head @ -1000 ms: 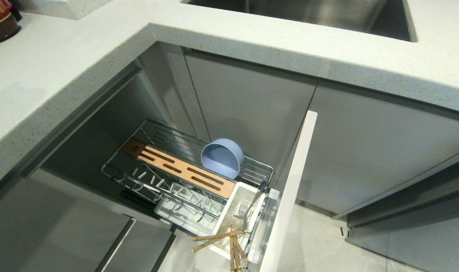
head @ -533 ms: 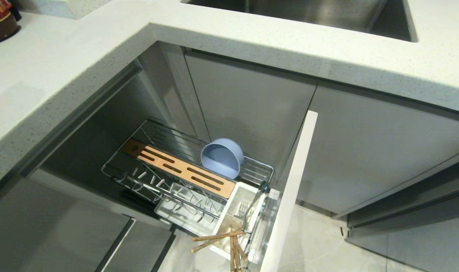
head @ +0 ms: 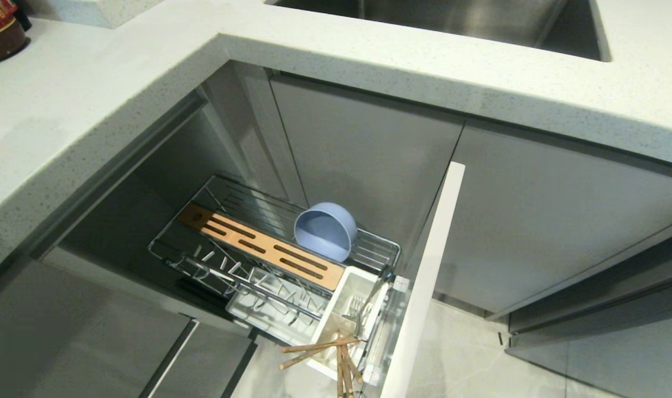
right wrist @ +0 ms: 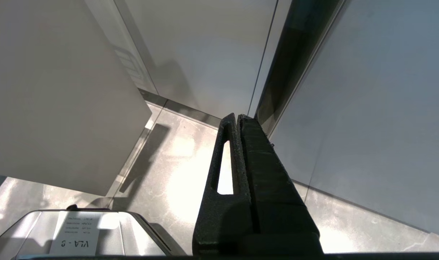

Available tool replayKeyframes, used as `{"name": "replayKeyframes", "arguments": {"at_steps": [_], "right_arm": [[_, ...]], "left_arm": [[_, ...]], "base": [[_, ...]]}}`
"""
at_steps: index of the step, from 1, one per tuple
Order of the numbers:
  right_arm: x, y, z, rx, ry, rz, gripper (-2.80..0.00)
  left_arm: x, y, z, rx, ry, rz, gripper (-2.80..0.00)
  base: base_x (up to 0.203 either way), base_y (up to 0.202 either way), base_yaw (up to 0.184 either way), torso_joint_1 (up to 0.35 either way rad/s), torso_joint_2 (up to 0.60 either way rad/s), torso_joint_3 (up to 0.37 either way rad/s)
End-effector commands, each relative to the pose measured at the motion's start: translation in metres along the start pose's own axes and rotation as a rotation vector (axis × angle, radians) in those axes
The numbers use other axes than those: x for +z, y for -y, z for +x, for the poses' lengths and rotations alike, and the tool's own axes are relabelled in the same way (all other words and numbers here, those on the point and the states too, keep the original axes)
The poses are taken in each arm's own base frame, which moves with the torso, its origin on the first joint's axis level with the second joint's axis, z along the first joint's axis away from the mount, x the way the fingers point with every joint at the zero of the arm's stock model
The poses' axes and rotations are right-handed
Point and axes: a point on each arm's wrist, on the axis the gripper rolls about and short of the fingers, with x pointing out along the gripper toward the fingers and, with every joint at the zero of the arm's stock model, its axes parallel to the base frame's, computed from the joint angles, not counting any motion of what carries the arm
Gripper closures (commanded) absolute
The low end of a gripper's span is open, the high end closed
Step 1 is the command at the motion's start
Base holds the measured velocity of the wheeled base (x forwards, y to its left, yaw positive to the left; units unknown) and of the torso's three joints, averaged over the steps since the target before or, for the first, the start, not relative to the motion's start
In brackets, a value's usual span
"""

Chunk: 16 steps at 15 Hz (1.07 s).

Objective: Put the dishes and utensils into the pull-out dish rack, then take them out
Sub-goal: Take the plate out of the cupboard, then take the bowl out of the cupboard

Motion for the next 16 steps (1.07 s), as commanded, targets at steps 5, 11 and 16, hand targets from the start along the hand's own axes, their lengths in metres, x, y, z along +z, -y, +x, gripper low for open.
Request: {"name": "replayKeyframes", "arguments": {"at_steps": [5, 11, 16], "right_arm": [[0.0, 0.0, 0.0, 0.0, 0.0, -0.001, 0.0], [0.0, 0.0, 0.0, 0.0, 0.0, -0.001, 0.0], [0.0, 0.0, 0.0, 0.001, 0.0, -0.001, 0.0]], "left_arm": [[0.017, -0.001, -0.023, -0.374, 0.307, -0.417, -2.8], [0.047, 0.009, -0.012, -0.668, 0.4, -0.718, 0.0], [0.068, 0.065, 0.025, -0.784, 0.195, -0.814, 0.0]], "base": [[0.0, 0.0, 0.0, 0.0, 0.0, 0.0], [0.0, 0.0, 0.0, 0.0, 0.0, 0.0], [0.0, 0.0, 0.0, 0.0, 0.0, 0.0]]}}
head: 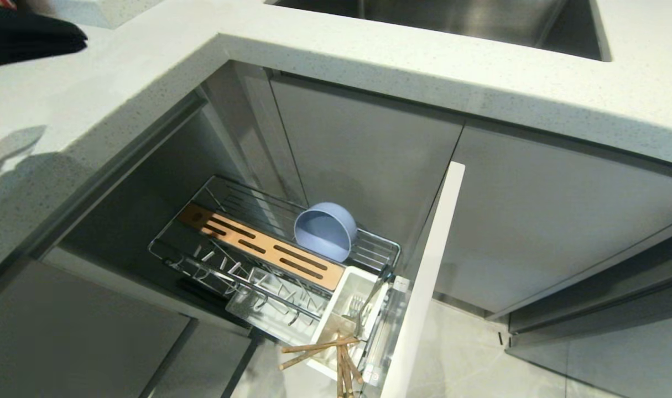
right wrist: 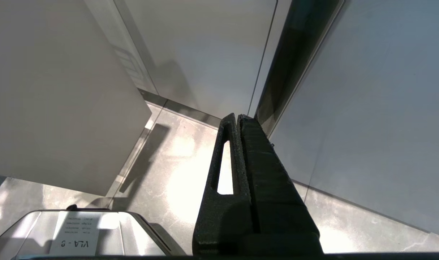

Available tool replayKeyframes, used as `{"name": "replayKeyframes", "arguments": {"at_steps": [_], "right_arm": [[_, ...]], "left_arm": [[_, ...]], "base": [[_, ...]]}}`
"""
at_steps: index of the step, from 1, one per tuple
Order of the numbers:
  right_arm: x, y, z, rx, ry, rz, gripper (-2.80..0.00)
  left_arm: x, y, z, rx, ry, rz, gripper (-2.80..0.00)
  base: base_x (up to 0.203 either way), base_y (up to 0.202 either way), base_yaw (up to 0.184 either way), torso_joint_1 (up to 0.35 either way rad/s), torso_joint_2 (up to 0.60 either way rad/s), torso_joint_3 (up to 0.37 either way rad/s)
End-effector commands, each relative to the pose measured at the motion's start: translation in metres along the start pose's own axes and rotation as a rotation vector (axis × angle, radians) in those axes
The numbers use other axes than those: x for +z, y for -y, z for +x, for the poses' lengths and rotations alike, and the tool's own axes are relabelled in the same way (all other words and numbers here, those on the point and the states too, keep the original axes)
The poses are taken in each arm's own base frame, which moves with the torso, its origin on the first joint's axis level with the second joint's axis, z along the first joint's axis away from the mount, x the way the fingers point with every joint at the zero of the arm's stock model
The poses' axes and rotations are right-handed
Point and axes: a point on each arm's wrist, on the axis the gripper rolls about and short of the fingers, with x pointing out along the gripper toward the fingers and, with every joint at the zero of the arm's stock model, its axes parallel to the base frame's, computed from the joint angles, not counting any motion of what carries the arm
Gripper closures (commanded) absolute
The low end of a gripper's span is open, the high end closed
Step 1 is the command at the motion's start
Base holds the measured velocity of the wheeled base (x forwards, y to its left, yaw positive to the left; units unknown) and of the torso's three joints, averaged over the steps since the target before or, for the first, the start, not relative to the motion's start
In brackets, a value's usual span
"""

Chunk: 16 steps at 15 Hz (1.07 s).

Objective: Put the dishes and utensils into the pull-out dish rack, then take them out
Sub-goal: Take the bowl out of the cupboard

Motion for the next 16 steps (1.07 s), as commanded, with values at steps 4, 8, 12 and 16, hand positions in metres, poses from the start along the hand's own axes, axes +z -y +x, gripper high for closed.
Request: {"name": "replayKeyframes", "arguments": {"at_steps": [4, 8, 12, 16], "right_arm": [[0.0, 0.0, 0.0, 0.001, 0.0, 0.0, 0.0], [0.0, 0.0, 0.0, 0.001, 0.0, 0.0, 0.0], [0.0, 0.0, 0.0, 0.001, 0.0, 0.0, 0.0], [0.0, 0.0, 0.0, 0.0, 0.0, 0.0, 0.0]], "left_arm": [[-0.052, 0.011, 0.068, 0.157, -0.13, -0.01, 0.0], [-0.098, 0.013, 0.104, 0.224, -0.263, 0.008, 0.0], [-0.143, 0.01, 0.137, 0.261, -0.327, 0.047, 0.0], [-0.169, 0.005, 0.155, 0.298, -0.393, 0.077, 0.0]], "base": [[0.0, 0.0, 0.0, 0.0, 0.0, 0.0], [0.0, 0.0, 0.0, 0.0, 0.0, 0.0], [0.0, 0.0, 0.0, 0.0, 0.0, 0.0], [0.0, 0.0, 0.0, 0.0, 0.0, 0.0]]}}
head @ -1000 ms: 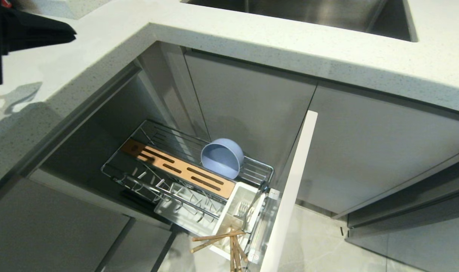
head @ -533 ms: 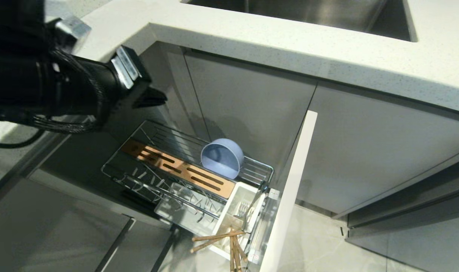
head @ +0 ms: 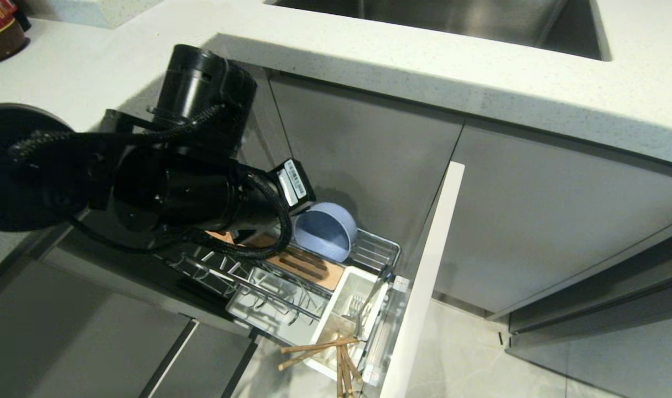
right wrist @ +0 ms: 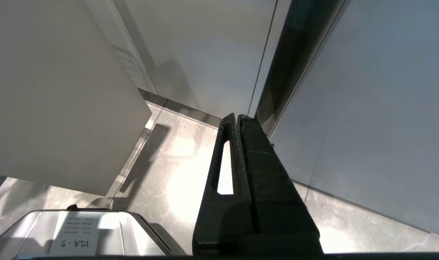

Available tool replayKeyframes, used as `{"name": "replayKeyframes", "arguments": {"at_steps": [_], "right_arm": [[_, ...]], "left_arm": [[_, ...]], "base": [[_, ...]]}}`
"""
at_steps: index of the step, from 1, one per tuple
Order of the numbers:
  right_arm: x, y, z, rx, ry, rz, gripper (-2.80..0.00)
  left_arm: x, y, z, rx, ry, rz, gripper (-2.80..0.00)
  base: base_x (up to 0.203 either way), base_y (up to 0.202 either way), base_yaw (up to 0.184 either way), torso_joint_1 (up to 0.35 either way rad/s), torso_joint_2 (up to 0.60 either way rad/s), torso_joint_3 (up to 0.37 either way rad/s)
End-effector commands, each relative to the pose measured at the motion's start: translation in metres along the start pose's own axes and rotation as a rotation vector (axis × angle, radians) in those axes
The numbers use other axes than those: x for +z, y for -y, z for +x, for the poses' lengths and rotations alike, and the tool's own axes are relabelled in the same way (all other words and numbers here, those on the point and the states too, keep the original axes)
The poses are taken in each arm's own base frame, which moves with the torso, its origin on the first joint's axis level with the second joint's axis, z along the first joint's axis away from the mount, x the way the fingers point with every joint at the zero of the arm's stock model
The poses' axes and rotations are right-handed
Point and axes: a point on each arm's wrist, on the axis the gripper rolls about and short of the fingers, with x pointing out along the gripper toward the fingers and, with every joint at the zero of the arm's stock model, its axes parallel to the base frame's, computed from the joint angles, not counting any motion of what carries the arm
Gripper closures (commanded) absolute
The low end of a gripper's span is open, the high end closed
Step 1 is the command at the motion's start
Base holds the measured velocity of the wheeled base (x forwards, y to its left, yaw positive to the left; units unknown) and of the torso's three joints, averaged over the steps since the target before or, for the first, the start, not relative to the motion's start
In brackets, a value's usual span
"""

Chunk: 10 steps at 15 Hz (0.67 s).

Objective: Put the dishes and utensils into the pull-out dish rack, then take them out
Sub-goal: Take the bowl out of the cupboard

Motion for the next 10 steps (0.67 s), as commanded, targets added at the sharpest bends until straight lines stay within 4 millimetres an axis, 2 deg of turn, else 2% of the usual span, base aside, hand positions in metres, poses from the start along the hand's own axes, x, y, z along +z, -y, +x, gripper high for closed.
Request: {"name": "replayKeyframes", "arguments": {"at_steps": [1, 7, 10], "right_arm": [[0.0, 0.0, 0.0, 0.001, 0.0, -0.001, 0.0], [0.0, 0.0, 0.0, 0.0, 0.0, -0.001, 0.0], [0.0, 0.0, 0.0, -0.001, 0.0, -0.001, 0.0]], "left_arm": [[-0.01, 0.001, 0.017, 0.029, -0.035, 0.015, -2.8], [-0.024, 0.004, 0.045, 0.03, -0.043, 0.008, -2.8], [-0.022, 0.006, 0.049, 0.008, -0.022, -0.004, -2.8]], "base": [[0.0, 0.0, 0.0, 0.0, 0.0, 0.0], [0.0, 0.0, 0.0, 0.0, 0.0, 0.0], [0.0, 0.0, 0.0, 0.0, 0.0, 0.0]]}}
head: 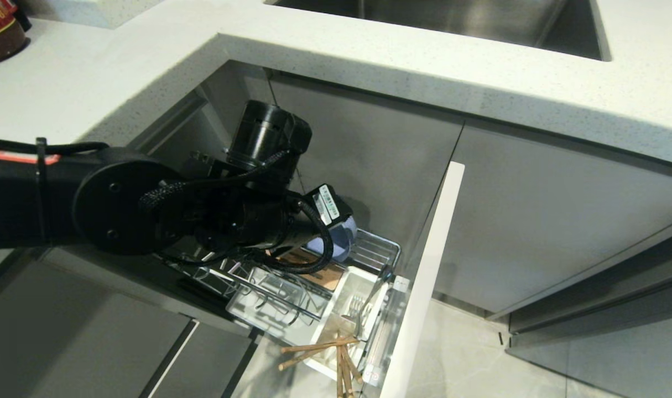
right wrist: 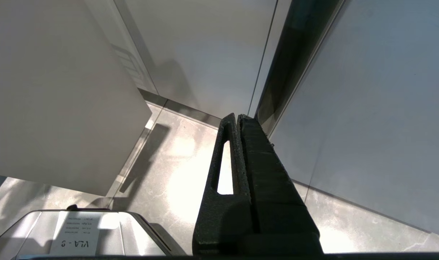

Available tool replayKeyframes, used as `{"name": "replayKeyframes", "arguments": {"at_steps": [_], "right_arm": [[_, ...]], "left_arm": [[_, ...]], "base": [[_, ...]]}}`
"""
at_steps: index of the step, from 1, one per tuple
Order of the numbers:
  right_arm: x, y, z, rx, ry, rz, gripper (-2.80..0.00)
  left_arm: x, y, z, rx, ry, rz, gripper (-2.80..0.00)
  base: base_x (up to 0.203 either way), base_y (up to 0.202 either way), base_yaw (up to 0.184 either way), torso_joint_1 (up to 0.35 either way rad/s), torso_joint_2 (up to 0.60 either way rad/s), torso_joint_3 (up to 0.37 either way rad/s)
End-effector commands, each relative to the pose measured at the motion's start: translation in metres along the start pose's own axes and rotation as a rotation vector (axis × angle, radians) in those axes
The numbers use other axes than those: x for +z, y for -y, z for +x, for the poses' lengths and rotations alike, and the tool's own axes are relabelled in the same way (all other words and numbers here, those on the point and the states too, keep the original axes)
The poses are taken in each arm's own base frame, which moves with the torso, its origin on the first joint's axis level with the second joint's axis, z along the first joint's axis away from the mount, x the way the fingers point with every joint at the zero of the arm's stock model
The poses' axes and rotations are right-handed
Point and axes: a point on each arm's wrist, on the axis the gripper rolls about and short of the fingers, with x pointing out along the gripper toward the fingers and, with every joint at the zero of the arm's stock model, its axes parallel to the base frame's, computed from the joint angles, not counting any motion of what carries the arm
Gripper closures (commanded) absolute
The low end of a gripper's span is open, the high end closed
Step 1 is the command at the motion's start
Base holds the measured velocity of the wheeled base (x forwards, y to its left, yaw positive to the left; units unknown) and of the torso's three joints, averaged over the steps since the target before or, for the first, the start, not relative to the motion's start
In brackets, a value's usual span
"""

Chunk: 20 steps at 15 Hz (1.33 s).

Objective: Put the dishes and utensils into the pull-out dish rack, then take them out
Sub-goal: Take the bowl out of the cupboard

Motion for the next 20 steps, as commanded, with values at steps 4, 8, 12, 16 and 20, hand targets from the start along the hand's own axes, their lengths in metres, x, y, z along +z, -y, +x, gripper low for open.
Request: {"name": "replayKeyframes", "arguments": {"at_steps": [4, 8, 12, 16, 20], "right_arm": [[0.0, 0.0, 0.0, 0.0, 0.0, -0.001, 0.0], [0.0, 0.0, 0.0, 0.002, 0.0, -0.001, 0.0], [0.0, 0.0, 0.0, 0.002, 0.0, -0.001, 0.0], [0.0, 0.0, 0.0, 0.001, 0.0, -0.001, 0.0], [0.0, 0.0, 0.0, 0.001, 0.0, -0.001, 0.0]], "left_arm": [[-0.006, 0.001, 0.019, -0.006, 0.006, 0.002, -2.8], [-0.009, 0.006, 0.041, -0.014, 0.018, 0.027, -2.8], [-0.01, 0.008, 0.056, -0.021, 0.071, 0.054, -2.8], [-0.008, 0.01, 0.056, 0.017, 0.151, 0.042, -2.8], [-0.009, 0.012, 0.056, 0.027, 0.172, 0.05, -2.8]], "base": [[0.0, 0.0, 0.0, 0.0, 0.0, 0.0], [0.0, 0.0, 0.0, 0.0, 0.0, 0.0], [0.0, 0.0, 0.0, 0.0, 0.0, 0.0], [0.0, 0.0, 0.0, 0.0, 0.0, 0.0], [0.0, 0.0, 0.0, 0.0, 0.0, 0.0]]}}
